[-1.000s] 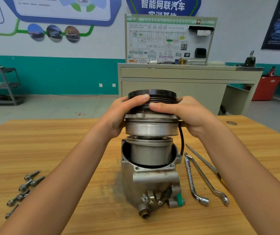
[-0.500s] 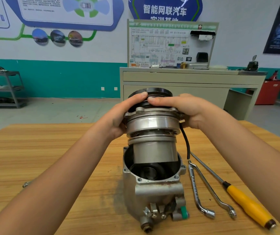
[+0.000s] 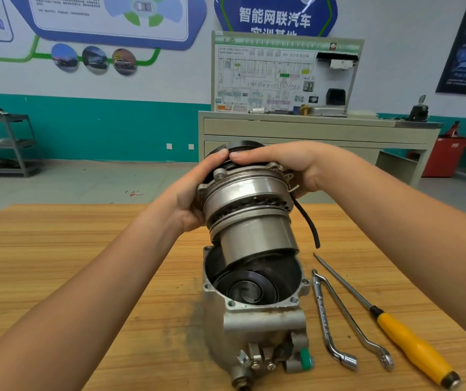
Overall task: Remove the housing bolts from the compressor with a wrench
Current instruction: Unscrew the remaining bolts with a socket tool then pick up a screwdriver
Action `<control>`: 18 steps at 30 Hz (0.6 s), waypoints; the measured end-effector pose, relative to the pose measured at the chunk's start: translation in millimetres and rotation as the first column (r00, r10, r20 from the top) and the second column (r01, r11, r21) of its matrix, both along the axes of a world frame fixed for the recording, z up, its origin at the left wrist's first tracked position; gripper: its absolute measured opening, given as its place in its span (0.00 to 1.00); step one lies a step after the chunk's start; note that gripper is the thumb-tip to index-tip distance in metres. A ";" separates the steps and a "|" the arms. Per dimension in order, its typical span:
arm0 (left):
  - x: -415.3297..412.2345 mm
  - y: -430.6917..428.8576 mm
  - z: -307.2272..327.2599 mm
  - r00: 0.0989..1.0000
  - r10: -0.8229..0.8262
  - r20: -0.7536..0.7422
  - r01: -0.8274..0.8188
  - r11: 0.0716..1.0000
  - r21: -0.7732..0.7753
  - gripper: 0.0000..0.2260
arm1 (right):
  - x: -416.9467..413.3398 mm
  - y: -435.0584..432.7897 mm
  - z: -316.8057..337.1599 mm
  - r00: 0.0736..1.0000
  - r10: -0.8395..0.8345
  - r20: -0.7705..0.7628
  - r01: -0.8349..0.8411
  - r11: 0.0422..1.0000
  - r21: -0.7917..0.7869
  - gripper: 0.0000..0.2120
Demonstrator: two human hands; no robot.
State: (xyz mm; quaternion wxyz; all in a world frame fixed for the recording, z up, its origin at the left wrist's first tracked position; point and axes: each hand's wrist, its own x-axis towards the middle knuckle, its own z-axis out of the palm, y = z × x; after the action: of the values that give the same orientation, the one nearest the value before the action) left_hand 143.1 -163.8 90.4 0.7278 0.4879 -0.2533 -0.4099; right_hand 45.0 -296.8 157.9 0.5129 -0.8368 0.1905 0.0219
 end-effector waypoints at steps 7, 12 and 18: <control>9.0 4.7 6.9 1.000 -0.002 0.006 0.003 0.996 -0.085 0.22 | 9.6 3.7 13.5 0.995 0.096 0.022 -0.096 0.994 0.045 0.28; 16.1 16.4 18.6 1.000 0.002 -0.021 -0.005 0.992 -0.129 0.20 | 18.9 17.8 28.5 0.993 0.104 0.050 -0.103 0.994 -0.020 0.27; 22.6 50.9 22.6 0.997 0.060 -0.041 -0.065 0.987 -0.150 0.21 | 32.8 48.9 37.5 0.987 0.151 0.054 -0.150 0.988 -0.017 0.29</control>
State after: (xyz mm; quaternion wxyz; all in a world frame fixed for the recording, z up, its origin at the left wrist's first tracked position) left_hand 165.7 -112.9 113.0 0.7797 0.4315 -0.2552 -0.3752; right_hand 77.8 -247.9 195.5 0.5095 -0.8523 0.1126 0.0361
